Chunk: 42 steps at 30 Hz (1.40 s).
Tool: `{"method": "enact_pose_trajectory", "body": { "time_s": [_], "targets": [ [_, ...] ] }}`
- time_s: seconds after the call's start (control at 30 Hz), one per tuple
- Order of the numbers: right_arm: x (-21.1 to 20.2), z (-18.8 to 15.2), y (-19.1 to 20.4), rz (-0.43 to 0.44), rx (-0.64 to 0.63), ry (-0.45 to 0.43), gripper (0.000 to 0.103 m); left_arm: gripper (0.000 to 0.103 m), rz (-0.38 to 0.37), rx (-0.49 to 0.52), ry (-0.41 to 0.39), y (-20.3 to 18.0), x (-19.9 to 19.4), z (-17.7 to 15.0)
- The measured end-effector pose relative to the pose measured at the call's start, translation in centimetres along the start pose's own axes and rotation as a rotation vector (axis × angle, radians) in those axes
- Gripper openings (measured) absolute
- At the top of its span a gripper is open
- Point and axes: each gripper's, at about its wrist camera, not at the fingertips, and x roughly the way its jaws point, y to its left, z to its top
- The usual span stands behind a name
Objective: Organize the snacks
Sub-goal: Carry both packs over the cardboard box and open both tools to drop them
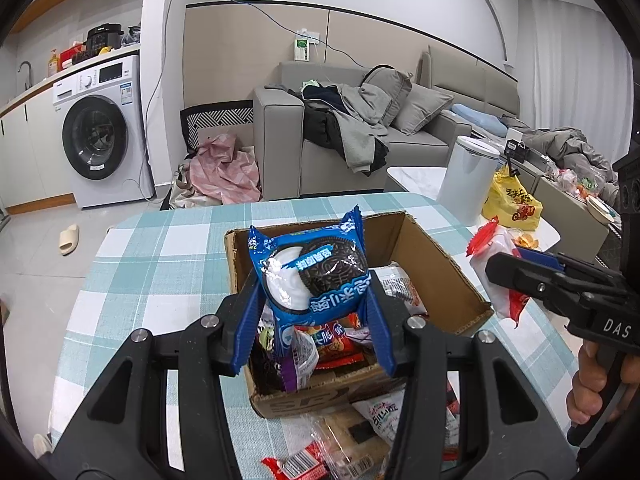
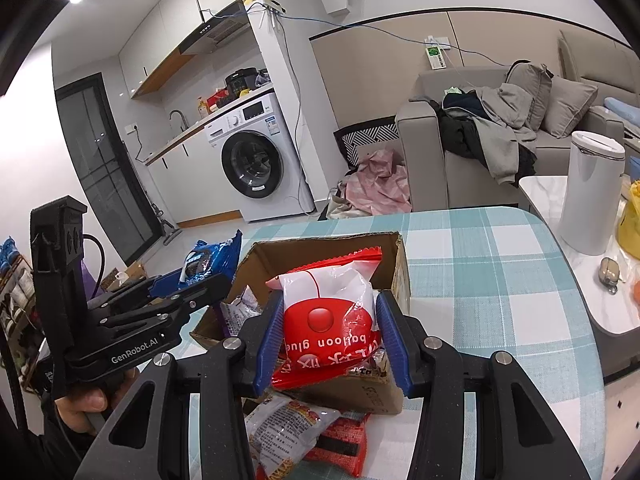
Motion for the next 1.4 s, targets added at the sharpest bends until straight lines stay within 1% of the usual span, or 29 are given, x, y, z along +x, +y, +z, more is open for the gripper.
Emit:
{"method": "enact_pose_trajectory", "body": {
  "time_s": [0.2, 0.63, 1.03, 1.4],
  "targets": [
    [0.9, 0.3, -0.2, -0.002, 0.009, 0.004, 0.047, 0.045, -0.005, -0.001, 0.007, 0.3, 1.9, 0.5],
    [3.5, 0.3, -0.2, 0.013, 0.028, 0.036, 0.047, 0.045, -0.006, 0.018, 0.030, -0.2, 4.4, -0.6],
    [5.2, -0.2, -0.4, 0.014, 0.046, 0.062, 0.047, 0.045, -0.017, 0.032, 0.074, -0.5, 6.9, -2.0],
    [6.0, -0.5, -0.7, 0.007, 0.045, 0.072, 0.047, 0.047, -0.031, 0.036, 0.080, -0.5, 7.1, -2.7]
  ]
}}
